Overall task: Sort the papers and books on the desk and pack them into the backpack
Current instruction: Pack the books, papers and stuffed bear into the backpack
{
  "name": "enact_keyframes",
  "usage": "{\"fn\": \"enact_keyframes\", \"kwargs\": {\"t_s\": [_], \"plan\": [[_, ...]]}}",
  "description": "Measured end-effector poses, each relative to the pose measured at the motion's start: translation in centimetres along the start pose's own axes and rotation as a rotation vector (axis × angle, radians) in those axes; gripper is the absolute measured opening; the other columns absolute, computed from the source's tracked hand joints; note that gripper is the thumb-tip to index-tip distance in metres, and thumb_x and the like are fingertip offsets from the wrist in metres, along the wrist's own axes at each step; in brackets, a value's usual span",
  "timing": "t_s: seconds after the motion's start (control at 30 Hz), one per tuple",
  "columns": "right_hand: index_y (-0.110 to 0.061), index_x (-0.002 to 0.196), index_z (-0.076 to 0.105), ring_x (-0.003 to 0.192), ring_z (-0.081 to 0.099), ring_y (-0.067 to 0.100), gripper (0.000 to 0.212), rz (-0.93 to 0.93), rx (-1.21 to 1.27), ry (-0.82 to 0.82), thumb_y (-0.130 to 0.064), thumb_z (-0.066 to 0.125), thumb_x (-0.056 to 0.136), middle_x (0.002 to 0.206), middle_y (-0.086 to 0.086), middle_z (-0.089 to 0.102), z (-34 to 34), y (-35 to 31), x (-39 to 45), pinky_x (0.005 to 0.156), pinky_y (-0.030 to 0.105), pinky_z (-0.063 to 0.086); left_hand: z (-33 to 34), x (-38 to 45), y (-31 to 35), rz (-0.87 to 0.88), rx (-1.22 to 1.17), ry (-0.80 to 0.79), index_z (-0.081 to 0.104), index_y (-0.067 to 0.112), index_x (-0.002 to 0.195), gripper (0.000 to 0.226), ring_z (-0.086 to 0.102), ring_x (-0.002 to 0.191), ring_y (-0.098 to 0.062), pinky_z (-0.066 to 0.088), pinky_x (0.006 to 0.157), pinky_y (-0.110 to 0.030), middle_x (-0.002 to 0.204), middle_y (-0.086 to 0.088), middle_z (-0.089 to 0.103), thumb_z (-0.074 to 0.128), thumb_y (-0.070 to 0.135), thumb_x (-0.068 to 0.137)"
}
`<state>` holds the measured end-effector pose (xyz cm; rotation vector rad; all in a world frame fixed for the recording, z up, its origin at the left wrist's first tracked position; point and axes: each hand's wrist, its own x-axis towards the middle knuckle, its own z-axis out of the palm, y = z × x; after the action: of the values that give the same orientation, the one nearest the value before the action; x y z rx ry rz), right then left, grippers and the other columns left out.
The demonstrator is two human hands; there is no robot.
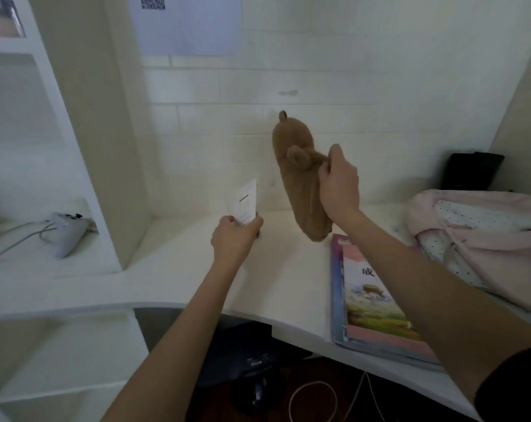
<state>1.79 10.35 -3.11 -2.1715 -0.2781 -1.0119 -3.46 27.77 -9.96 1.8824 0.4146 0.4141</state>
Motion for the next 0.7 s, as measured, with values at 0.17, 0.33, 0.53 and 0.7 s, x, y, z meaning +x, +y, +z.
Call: {"fn": "enact_keyframes", "kwargs": {"t_s": [0.17, 0.33, 0.53, 0.7], "plan": [[-0.009, 0.082, 0.039, 0.064, 0.045, 0.023, 0.009, 0.05, -0.066, -0.083, -0.009, 0.041, 0.091, 0.07, 0.006, 0.046, -5.8, -0.5, 1.4, 0.058, 0.033, 0.034, 4.6, -0.9, -1.0, 0.089, 0.338, -0.171, 0.054, 0.007, 0.115, 0.069, 0.053, 0.107, -0.033, 0.035, 0.084, -0.034, 0.111, -0.012, 0.059, 0.062, 0.052, 0.063], [-0.011, 0.084, 0.046, 0.08, 0.05, 0.028, 0.004, 0.069, -0.522, -0.323, -0.011, 0.046, 0.088, 0.086, 0.008, 0.051, -11.6, -0.9, 0.9, 0.066, 0.031, 0.033, 7.5, -2.5, -1.9, 0.195, 0.6, -0.228, 0.053, 0.01, 0.121, 0.056, 0.039, 0.12, -0.036, 0.033, 0.095, -0.039, 0.124, -0.016, 0.054, 0.063, 0.046, 0.079], [-0.01, 0.102, 0.059, 0.089, 0.056, 0.026, 0.015, 0.112, -0.881, -0.569, -0.015, 0.048, 0.093, 0.094, 0.005, 0.054, -13.3, -1.0, -1.5, 0.07, 0.031, 0.038, 9.2, -6.9, 3.7, 0.143, -0.163, -0.395, 0.062, 0.01, 0.105, 0.036, 0.057, 0.1, -0.024, 0.043, 0.088, -0.035, 0.105, -0.01, 0.062, 0.047, 0.041, 0.097], [-0.003, 0.082, 0.06, 0.043, 0.058, 0.015, 0.029, 0.54, -0.142, -0.836, -0.022, 0.043, 0.098, 0.064, 0.01, 0.058, -11.1, 1.7, -5.6, 0.038, 0.022, 0.048, 10.6, -8.8, 5.8, 0.002, -0.264, -0.705, 0.067, 0.013, 0.099, 0.046, 0.061, 0.087, -0.025, 0.044, 0.069, -0.026, 0.094, -0.009, 0.067, 0.052, 0.055, 0.087]]}}
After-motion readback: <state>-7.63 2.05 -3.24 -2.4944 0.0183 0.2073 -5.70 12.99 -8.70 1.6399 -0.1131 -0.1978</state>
